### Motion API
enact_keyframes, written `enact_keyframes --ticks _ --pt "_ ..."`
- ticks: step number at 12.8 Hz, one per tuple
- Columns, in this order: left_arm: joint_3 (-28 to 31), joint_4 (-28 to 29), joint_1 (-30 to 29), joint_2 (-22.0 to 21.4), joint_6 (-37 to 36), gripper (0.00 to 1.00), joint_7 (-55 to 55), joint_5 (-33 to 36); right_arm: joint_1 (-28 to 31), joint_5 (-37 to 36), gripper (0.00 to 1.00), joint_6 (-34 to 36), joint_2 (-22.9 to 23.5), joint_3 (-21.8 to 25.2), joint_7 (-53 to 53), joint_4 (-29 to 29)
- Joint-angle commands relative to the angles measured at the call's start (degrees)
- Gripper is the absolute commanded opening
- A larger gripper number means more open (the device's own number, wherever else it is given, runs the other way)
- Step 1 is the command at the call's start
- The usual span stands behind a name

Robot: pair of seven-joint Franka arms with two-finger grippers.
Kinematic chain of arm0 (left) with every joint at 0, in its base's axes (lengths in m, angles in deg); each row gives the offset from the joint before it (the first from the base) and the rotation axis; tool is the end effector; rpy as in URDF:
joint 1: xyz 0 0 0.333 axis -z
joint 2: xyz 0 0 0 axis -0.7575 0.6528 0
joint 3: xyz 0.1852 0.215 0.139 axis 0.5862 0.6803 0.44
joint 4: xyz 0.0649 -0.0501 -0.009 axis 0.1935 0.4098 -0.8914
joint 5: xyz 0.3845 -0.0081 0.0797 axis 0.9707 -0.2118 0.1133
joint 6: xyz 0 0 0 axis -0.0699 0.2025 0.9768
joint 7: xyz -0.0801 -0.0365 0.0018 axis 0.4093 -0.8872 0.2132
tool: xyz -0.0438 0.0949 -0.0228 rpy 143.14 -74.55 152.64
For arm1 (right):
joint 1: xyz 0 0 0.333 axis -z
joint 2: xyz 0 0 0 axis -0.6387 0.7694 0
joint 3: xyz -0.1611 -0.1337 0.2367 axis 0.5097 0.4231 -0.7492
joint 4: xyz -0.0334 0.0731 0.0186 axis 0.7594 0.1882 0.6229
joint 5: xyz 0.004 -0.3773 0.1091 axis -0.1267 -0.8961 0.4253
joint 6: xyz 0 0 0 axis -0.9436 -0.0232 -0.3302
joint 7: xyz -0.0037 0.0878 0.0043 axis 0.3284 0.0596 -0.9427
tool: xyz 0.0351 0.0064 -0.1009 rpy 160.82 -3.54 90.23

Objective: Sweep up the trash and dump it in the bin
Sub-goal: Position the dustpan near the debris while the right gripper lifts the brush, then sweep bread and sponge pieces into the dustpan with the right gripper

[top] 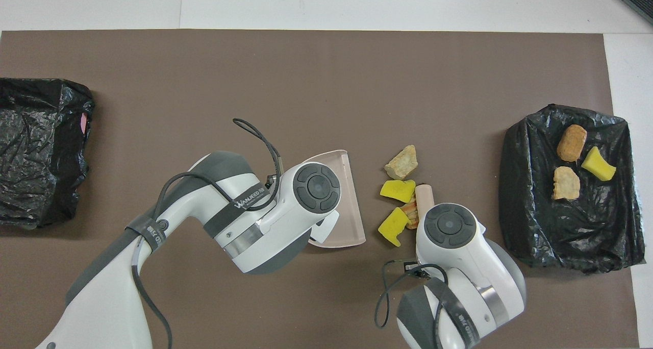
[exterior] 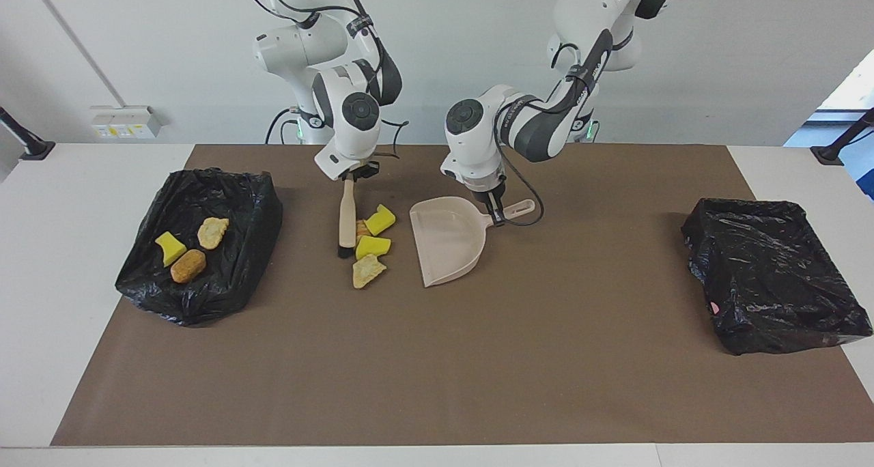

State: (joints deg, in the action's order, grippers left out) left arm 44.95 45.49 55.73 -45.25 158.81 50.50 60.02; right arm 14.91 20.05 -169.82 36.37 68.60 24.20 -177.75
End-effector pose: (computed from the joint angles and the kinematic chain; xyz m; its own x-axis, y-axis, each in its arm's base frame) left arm 0.4551 -0.3763 0.3556 0.1159 -0.9468 -0.3002 -0.9927 -0.1207 -0.0024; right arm 0.3896 0.1898 0.3250 0.9425 -0.0203 -0.3336 0.0490 -0.9790 0.1981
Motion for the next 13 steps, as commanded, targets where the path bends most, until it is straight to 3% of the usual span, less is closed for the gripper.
enact_keyframes --ticks 1,4,8,13 --pt "-0.13 1.84 -0.24 -2.13 -1.15 0.00 -0.49 1.25 -1.13 5.45 0.00 -2.77 0.89 -0.07 -3.19 0.40" --pt "-0.13 1.93 -0.33 -2.13 -1.23 0.00 -0.49 1.34 -3.60 17.46 0.00 -7.77 1.42 -0.07 -4.07 0.49" --pt "-0.13 1.93 -0.59 -2.13 -0.97 0.00 -0.58 1.25 -5.00 31.80 0.00 -8.66 2.56 -0.07 -7.58 2.68" --pt "-0.13 1.93 -1.47 -1.86 -0.09 0.00 -0.41 0.90 -4.49 33.60 0.00 -3.77 3.09 0.37 -7.24 7.69"
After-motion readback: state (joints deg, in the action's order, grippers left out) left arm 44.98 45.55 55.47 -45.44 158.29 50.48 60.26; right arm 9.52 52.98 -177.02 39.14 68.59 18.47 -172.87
